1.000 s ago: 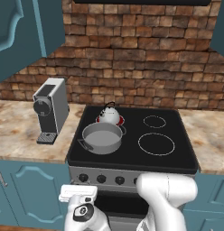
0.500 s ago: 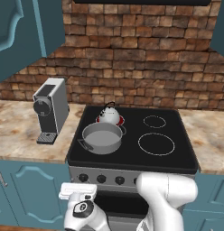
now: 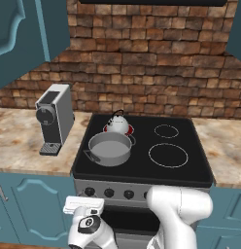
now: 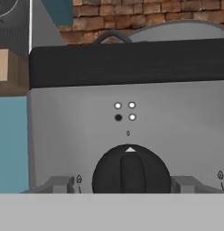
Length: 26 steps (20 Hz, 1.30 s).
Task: Pick the kettle from the cabinet and place it on a stove burner. Then pick the pot from the counter and place it on another stove burner. Finally, turn both burners on.
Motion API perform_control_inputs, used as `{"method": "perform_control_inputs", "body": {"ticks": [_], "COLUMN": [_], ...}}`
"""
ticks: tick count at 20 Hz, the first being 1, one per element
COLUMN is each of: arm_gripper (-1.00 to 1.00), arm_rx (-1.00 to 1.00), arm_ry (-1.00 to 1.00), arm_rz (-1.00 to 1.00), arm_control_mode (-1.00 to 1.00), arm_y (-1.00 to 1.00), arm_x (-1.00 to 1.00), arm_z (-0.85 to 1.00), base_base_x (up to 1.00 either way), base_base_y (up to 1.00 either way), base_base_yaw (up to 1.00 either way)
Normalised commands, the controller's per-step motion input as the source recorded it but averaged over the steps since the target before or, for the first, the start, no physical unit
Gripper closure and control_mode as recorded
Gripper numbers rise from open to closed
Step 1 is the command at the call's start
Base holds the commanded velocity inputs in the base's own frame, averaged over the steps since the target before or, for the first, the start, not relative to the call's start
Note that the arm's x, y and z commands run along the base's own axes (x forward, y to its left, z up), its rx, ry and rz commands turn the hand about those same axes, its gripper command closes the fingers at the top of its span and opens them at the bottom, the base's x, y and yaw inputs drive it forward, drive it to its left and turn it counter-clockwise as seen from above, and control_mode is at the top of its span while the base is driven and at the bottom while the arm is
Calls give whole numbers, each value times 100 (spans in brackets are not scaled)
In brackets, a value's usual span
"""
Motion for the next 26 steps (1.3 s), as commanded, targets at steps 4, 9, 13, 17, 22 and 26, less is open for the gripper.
{"method": "perform_control_inputs", "body": {"ticks": [4, 9, 13, 17, 22, 26], "arm_gripper": [100, 100, 100, 100, 100, 100], "arm_rx": [2, -4, -19, -21, -21, -19], "arm_ry": [0, 1, 0, 2, 5, 4], "arm_rz": [0, 0, 0, 0, 0, 0], "arm_control_mode": [-100, -100, -100, -100, -100, -100], "arm_y": [0, 0, 0, 0, 0, 0], "arm_x": [9, 5, 0, 0, 0, 0], "arm_z": [-12, -3, 1, 3, 5, 1], "base_base_x": [0, 0, 0, 0, 0, 0], "base_base_y": [0, 0, 0, 0, 0, 0], "base_base_yaw": [0, 0, 0, 0, 0, 0]}}
